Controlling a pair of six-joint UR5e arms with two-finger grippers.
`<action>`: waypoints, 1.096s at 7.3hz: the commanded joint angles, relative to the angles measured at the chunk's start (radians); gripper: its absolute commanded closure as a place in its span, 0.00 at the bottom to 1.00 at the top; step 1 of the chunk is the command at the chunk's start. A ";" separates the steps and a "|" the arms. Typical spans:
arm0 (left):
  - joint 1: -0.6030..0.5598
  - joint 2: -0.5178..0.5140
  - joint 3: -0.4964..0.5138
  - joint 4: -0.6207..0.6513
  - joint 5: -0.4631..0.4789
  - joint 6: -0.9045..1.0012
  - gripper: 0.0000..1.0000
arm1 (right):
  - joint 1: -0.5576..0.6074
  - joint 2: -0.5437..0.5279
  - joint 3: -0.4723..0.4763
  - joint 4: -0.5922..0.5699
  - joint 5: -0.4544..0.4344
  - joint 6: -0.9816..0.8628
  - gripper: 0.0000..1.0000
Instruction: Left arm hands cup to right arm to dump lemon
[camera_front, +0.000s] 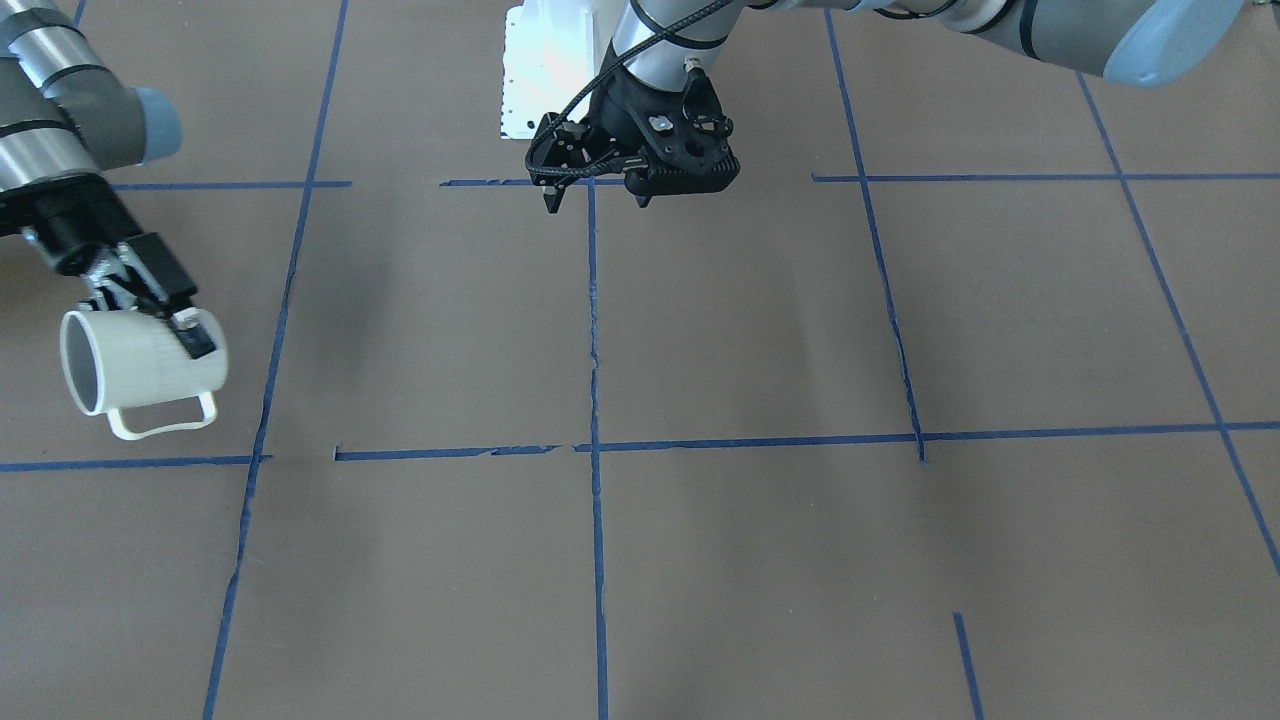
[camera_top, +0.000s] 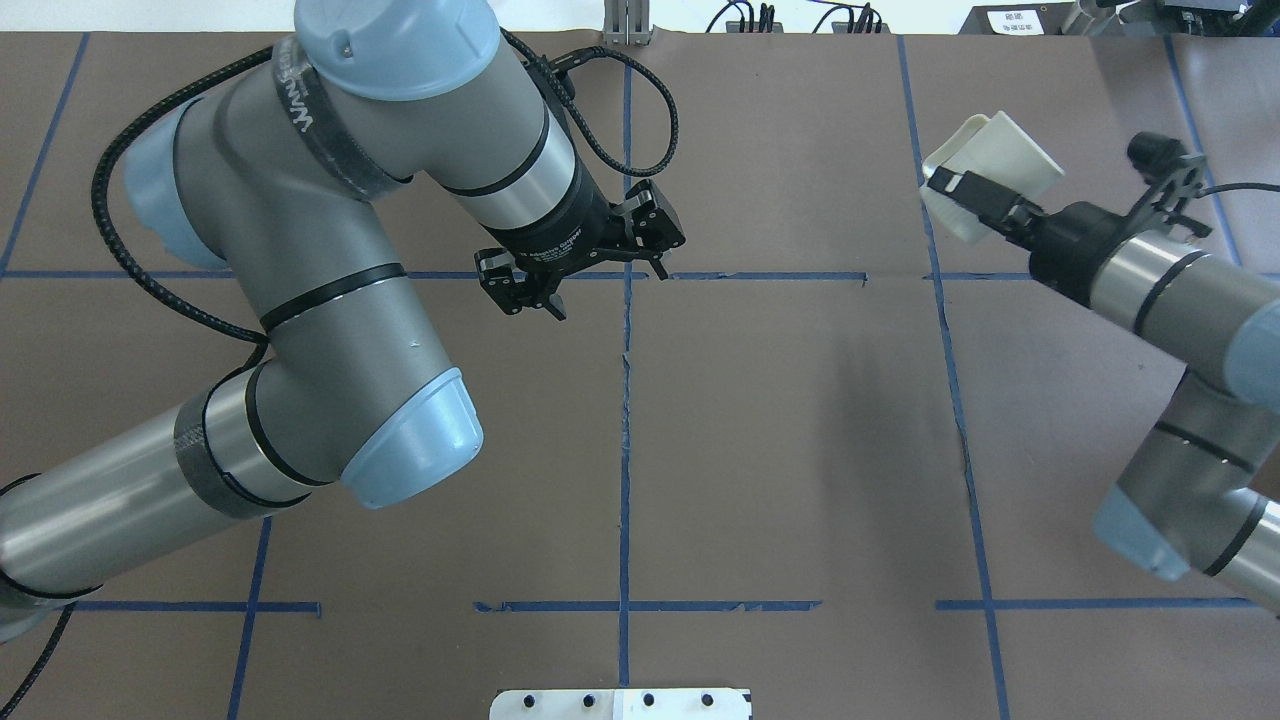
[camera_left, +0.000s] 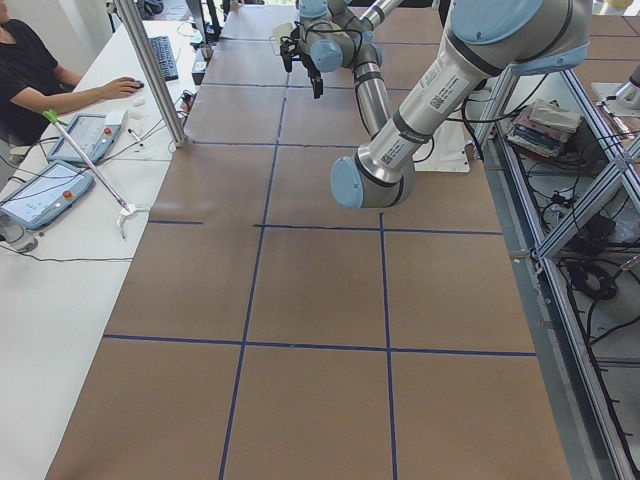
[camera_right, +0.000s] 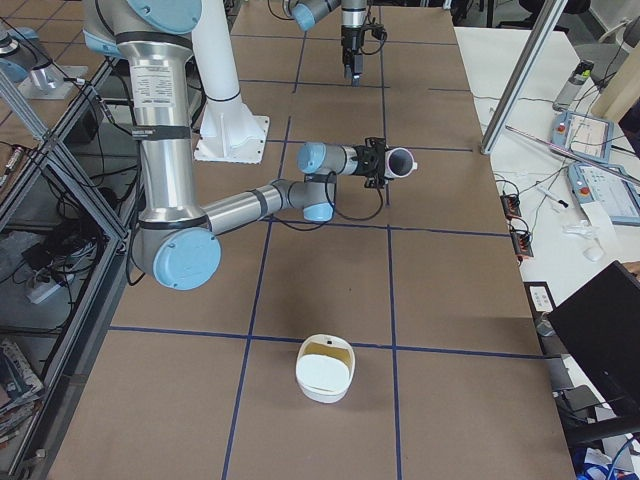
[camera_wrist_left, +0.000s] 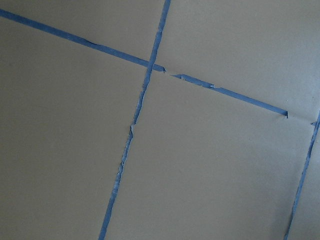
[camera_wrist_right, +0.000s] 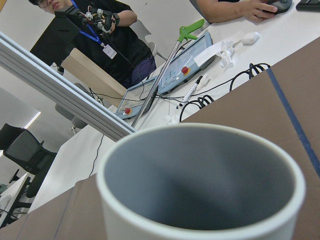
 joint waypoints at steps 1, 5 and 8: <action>-0.015 0.000 0.006 -0.001 0.000 0.004 0.00 | -0.208 0.127 0.020 -0.215 -0.259 -0.119 0.72; -0.027 -0.006 0.062 -0.001 -0.002 -0.006 0.00 | -0.391 0.320 0.006 -0.554 -0.548 -0.341 0.70; -0.020 -0.084 0.140 0.015 -0.027 -0.061 0.00 | -0.458 0.382 -0.040 -0.635 -0.693 -0.440 0.63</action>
